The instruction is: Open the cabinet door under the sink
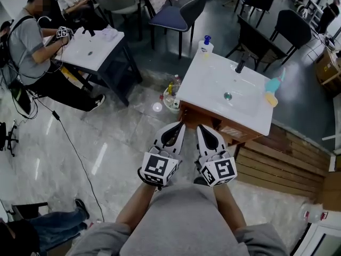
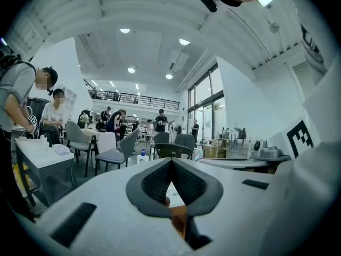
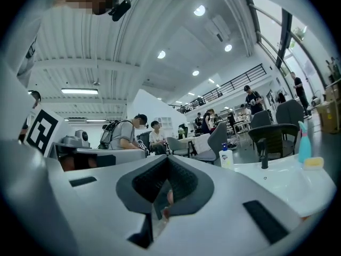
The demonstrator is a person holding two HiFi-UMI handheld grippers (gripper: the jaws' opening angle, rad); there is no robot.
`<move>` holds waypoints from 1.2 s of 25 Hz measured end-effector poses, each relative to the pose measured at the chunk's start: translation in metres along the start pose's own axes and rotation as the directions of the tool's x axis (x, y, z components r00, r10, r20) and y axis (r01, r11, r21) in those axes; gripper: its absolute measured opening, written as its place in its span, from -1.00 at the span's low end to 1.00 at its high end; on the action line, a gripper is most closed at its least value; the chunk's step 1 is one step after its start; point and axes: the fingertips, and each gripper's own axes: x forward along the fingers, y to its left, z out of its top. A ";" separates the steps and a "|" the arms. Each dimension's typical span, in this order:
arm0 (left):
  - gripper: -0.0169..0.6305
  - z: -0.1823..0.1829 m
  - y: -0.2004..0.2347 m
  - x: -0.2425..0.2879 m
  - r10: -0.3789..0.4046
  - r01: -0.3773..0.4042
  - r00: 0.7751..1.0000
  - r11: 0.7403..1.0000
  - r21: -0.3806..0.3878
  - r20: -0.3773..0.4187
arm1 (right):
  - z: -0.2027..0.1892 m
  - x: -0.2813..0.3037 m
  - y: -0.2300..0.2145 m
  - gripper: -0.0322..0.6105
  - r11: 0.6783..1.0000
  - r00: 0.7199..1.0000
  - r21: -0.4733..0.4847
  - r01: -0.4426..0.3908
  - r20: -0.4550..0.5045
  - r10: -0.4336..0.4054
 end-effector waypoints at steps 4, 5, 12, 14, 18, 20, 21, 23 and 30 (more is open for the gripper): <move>-0.92 0.006 -0.002 0.000 -0.010 0.010 1.000 1.000 0.005 0.018 | 0.011 0.001 0.003 -0.88 1.000 1.000 -0.030 -0.003 0.020 0.003; -0.93 0.007 -0.002 -0.001 -0.011 0.011 1.000 1.000 0.004 0.020 | 0.013 0.001 0.003 -0.88 0.999 1.000 -0.035 0.000 0.024 0.001; -0.92 0.005 -0.002 -0.002 -0.023 0.023 0.999 1.000 -0.005 0.025 | 0.014 -0.005 0.002 -0.88 0.998 0.999 -0.044 0.033 0.038 -0.032; -0.92 0.005 -0.002 -0.002 -0.028 0.028 0.999 1.000 -0.006 0.027 | 0.015 -0.005 0.002 -0.88 0.998 0.999 -0.046 0.038 0.040 -0.036; -0.92 0.004 -0.004 -0.003 -0.037 0.037 0.999 0.999 -0.007 0.034 | 0.013 -0.006 0.003 -0.88 0.998 0.998 -0.055 0.043 0.039 -0.041; -0.92 0.003 -0.004 -0.004 -0.033 0.034 0.999 0.999 -0.019 0.035 | 0.012 -0.008 0.002 -0.88 0.997 0.998 -0.057 0.047 0.037 -0.045; -0.92 0.003 -0.004 -0.004 -0.033 0.034 0.999 0.999 -0.024 0.036 | 0.011 -0.009 0.002 -0.88 0.997 0.998 -0.057 0.050 0.037 -0.048; -0.92 0.002 -0.004 -0.004 -0.038 0.039 0.998 0.999 -0.025 0.041 | 0.011 -0.009 0.002 -0.88 0.997 0.998 -0.062 0.051 0.035 -0.049; -0.92 0.000 -0.004 -0.006 -0.051 0.053 0.998 0.998 -0.035 0.045 | 0.011 -0.008 0.004 -0.88 0.996 0.998 -0.070 0.060 0.032 -0.057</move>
